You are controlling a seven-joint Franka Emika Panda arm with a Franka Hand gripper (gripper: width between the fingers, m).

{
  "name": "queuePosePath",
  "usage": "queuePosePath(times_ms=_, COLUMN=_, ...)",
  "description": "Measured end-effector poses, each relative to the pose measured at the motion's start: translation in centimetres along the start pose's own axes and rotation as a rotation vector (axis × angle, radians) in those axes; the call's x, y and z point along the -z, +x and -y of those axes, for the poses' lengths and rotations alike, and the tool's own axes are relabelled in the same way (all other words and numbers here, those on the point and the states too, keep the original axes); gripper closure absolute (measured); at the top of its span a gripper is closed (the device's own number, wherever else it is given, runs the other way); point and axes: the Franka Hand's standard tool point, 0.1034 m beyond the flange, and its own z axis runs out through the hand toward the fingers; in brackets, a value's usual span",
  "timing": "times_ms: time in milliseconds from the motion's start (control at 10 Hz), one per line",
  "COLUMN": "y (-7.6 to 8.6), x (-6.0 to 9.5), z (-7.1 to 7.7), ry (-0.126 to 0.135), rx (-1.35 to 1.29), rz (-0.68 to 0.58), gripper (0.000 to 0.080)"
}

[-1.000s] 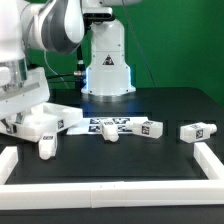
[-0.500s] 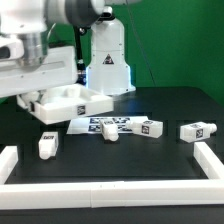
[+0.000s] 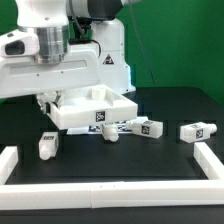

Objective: Assemble one leg

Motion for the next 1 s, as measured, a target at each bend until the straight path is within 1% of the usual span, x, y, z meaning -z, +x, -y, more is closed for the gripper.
queuePosePath(times_ms=100, y=0.2, x=-0.1, z=0.3, ry=0.004, rx=-0.04, rz=0.006, gripper=0.0745)
queuePosePath(times_ms=200, y=1.6, x=0.2, z=1.5, ry=0.013, rx=-0.156, rz=0.025, gripper=0.0745)
queuePosePath(times_ms=300, y=3.6, x=0.6, z=2.0, ry=0.022, rx=-0.226, rz=0.041, gripper=0.0745)
queuePosePath(times_ms=400, y=6.3, x=0.7, z=2.0, ry=0.037, rx=-0.355, rz=0.053, gripper=0.0745)
queuePosePath(times_ms=500, y=8.2, x=0.4, z=1.7, ry=0.05, rx=-0.443, rz=0.065, gripper=0.0745)
queuePosePath(times_ms=600, y=8.1, x=0.3, z=1.6, ry=0.046, rx=-0.384, rz=0.054, gripper=0.0745)
queuePosePath(times_ms=700, y=7.8, x=0.1, z=1.7, ry=0.048, rx=-0.386, rz=0.059, gripper=0.0745)
queuePosePath(times_ms=1000, y=7.9, x=-0.2, z=2.0, ry=0.049, rx=-0.384, rz=0.064, gripper=0.0745)
